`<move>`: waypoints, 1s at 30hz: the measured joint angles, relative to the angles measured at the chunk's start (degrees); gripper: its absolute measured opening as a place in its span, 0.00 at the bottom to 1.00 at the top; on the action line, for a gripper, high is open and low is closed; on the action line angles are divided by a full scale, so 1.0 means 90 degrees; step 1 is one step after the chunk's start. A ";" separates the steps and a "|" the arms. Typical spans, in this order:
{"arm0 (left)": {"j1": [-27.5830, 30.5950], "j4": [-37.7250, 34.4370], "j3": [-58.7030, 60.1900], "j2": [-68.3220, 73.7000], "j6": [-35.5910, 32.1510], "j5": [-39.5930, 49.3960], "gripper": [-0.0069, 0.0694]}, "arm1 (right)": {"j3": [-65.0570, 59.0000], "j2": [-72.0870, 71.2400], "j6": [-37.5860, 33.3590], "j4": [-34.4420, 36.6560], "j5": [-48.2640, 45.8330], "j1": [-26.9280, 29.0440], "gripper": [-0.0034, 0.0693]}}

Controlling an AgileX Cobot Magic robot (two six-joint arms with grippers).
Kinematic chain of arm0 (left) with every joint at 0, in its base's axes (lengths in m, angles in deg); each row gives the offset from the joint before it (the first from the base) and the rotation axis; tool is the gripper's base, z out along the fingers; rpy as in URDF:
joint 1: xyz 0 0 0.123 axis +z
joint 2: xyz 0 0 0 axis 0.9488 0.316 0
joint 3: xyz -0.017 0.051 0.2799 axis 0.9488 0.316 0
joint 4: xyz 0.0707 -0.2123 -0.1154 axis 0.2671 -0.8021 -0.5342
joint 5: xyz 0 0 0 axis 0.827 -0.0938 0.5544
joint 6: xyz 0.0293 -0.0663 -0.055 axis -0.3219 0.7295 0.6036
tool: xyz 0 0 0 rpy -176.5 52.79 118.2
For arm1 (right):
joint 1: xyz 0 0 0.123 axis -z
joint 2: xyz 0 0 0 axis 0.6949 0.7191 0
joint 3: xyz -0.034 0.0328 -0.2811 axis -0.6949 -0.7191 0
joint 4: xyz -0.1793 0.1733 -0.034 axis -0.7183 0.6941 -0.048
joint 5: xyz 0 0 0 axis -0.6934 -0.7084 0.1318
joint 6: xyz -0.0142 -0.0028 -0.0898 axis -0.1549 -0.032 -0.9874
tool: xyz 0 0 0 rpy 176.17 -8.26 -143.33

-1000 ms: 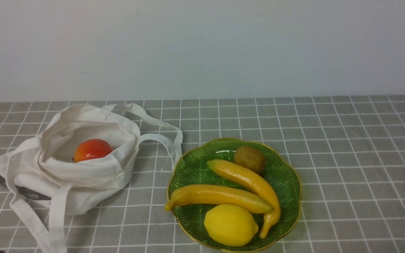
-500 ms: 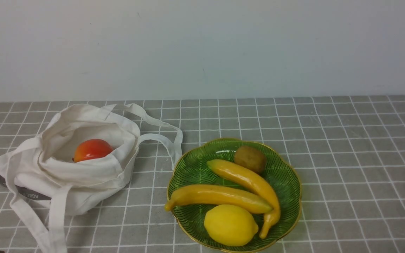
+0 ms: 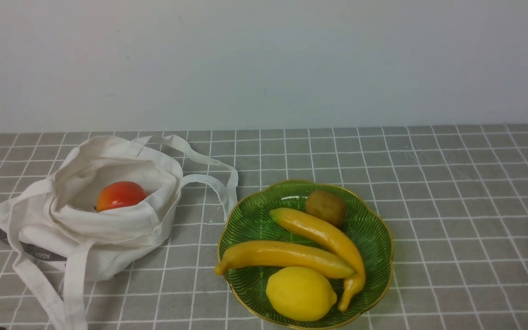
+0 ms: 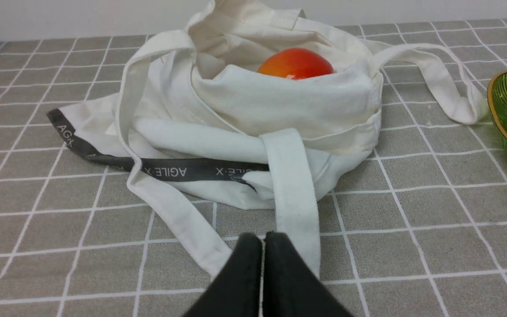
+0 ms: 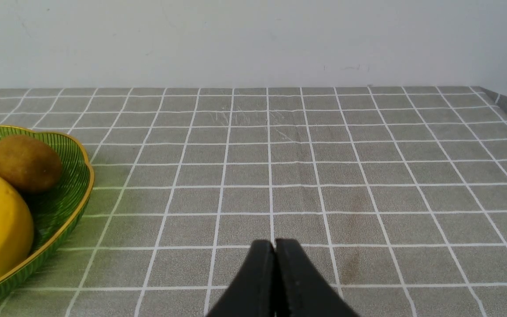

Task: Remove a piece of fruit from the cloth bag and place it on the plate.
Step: Use the left arm to grab a pomegranate from the bag

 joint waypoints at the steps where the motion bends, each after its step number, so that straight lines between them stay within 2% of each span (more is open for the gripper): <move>1: 0.0000 0.0000 0.0000 0.0000 0.0000 0.0000 0.08 | 0.0000 0.0000 0.0000 0.0000 0.0000 0.0000 0.03; 11: 0.0000 -0.0158 0.0000 0.0000 0.0148 0.0000 0.08 | 0.0000 0.0000 0.0000 0.0000 0.0000 0.0000 0.03; 13: 0.0000 -0.0913 -0.0006 0.0000 0.0785 0.0000 0.08 | 0.0000 0.0000 0.0000 0.0000 0.0000 0.0000 0.03; 17: 0.0000 -0.3836 0.0000 0.0000 0.2935 0.0098 0.08 | 0.0000 0.0000 0.0000 0.0000 0.0000 0.0000 0.03; 20: 0.0000 -0.5454 0.0000 0.0000 0.3836 0.0176 0.08 | 0.0000 0.0000 0.0000 0.0000 0.0000 0.0000 0.03; 23: 0.0000 -0.6226 0.0000 0.0000 0.3947 0.0203 0.08 | 0.0000 0.0000 0.0000 0.0000 0.0000 0.0000 0.03; 30: 0.0000 -0.6689 -0.0025 0.0000 0.3300 -0.0374 0.08 | 0.0000 0.0000 0.0000 0.0000 0.0000 0.0000 0.03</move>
